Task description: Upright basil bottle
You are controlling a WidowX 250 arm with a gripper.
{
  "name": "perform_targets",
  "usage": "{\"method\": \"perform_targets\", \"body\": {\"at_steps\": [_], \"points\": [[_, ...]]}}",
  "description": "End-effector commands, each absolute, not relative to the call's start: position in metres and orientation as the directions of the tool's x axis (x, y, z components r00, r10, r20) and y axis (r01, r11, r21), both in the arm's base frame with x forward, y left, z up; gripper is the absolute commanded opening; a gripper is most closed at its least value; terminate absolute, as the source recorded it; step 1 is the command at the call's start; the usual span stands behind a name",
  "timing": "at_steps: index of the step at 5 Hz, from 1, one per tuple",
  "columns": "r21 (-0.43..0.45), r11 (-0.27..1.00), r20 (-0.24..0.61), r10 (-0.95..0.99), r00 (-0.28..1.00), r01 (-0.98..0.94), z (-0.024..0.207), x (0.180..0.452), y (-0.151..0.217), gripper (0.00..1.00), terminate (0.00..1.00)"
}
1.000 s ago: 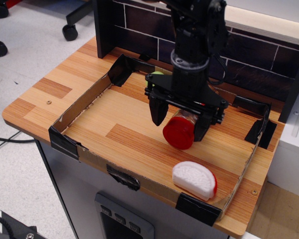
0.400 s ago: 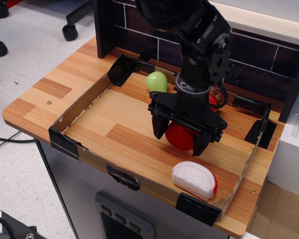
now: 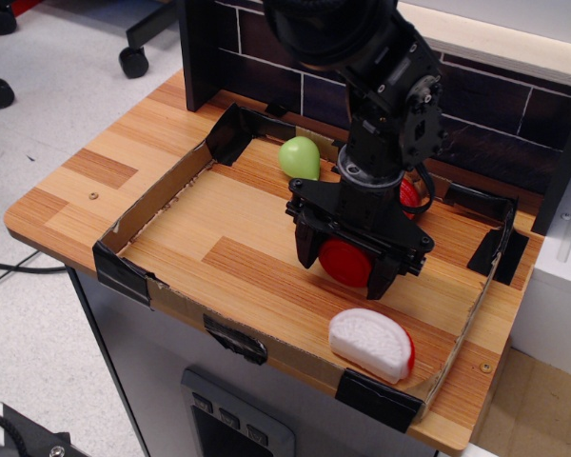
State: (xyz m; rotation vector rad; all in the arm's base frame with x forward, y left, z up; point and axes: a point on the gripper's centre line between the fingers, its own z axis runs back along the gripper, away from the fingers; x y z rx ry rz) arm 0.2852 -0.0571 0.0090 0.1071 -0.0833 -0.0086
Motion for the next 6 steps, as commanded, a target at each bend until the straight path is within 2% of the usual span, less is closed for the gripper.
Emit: {"method": "perform_targets", "body": {"at_steps": [1,3,4,5,6], "points": [[0.056,0.998,0.114,0.005,0.993,-0.012,0.053,0.281,-0.052,0.00,0.00],[0.006,0.996,0.106,0.092,0.990,-0.093,0.111,0.281,-0.039,0.00,0.00],[0.003,0.994,0.098,0.111,0.989,-0.112,0.122,0.283,-0.039,0.00,0.00],[0.009,0.987,0.008,0.162,0.987,-0.162,0.126,0.291,-0.037,0.00,0.00],[0.040,0.979,-0.148,0.201,0.968,-0.198,0.118,0.296,-0.034,0.00,0.00]]}}
